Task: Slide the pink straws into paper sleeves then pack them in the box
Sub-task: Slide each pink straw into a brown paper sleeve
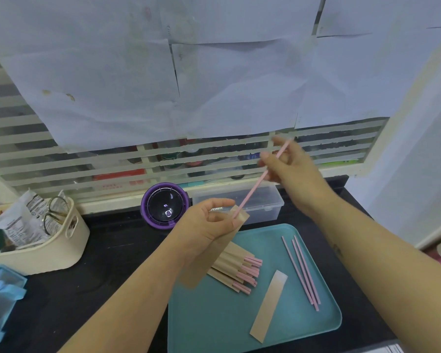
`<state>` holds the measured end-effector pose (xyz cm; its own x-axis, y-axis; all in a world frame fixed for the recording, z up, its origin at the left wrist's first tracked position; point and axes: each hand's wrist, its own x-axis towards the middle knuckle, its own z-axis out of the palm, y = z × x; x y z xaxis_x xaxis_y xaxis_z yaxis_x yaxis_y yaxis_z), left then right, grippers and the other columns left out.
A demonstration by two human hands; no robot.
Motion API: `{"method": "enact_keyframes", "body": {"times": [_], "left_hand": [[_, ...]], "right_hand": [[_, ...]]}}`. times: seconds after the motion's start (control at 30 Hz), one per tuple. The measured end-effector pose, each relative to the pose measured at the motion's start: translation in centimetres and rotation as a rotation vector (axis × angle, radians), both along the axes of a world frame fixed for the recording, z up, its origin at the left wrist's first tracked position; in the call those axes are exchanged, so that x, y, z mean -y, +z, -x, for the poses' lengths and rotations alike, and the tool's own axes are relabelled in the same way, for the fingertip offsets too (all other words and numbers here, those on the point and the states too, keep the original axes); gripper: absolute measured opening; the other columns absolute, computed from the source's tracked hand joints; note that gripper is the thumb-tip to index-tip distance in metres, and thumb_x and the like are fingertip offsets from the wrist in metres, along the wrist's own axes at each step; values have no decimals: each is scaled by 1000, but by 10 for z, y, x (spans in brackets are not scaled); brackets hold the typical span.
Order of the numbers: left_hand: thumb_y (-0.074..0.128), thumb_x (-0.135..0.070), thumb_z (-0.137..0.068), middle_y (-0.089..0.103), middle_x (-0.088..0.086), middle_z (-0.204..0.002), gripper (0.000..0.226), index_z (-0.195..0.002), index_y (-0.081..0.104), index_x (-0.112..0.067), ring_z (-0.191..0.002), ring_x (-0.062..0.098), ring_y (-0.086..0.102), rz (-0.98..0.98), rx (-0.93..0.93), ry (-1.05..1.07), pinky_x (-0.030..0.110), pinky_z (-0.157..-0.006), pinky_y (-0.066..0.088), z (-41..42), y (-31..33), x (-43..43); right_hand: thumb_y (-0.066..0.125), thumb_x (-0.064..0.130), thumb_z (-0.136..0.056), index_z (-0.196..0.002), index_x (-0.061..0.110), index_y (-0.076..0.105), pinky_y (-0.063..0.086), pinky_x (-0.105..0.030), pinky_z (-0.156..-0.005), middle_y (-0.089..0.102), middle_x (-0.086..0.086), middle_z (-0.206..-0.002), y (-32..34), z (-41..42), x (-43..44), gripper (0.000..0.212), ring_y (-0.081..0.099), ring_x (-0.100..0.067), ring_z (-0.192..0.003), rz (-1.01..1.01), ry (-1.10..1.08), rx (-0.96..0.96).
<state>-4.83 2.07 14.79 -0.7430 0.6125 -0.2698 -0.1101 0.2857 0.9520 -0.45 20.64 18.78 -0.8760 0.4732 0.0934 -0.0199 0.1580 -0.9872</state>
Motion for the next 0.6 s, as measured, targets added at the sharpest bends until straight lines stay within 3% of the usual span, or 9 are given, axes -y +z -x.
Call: {"method": "enact_keyframes", "body": {"times": [0.13,0.27,0.4,0.5,0.6], "left_hand": [[83,-45,-56,76,0,-87,56,-107,64,-32,-91,22,68,-21,-5,9,41,-92,48,1,-4,-3],[81,-38,-57,75,4,-88,52,-106,65,-29,-86,19,67,-107,38,35,45,-95,45,0,-7,-8],[77,-26,-58,74,6,-83,53,-110,65,-22,-76,16,66,-227,138,79,40,-88,46,-1,-11,-10],[81,-25,-61,73,8,-87,53,-111,65,-20,-80,20,66,-217,157,122,42,-90,46,1,-15,-8],[83,-23,-69,75,8,-92,45,-111,66,-19,-85,21,69,-137,115,99,42,-94,47,4,-19,-4]], "right_hand": [[65,13,-87,-123,23,42,46,-7,-59,67,-7,-76,3,3,3,44,64,-2,-60,-144,-47,-119],[66,17,-86,-114,24,48,53,-13,-63,67,-10,-78,-5,5,20,34,66,-10,-67,-251,36,-83],[61,25,-90,-121,30,50,57,-27,-75,65,-16,-84,-24,2,32,34,67,-21,-79,-283,134,-10],[52,23,-95,-130,29,50,52,-16,-76,64,-13,-98,-26,3,28,36,63,-20,-87,-345,200,79],[54,17,-94,-128,24,54,51,-11,-77,67,-12,-96,-21,5,19,35,65,-15,-86,-373,188,93]]}}
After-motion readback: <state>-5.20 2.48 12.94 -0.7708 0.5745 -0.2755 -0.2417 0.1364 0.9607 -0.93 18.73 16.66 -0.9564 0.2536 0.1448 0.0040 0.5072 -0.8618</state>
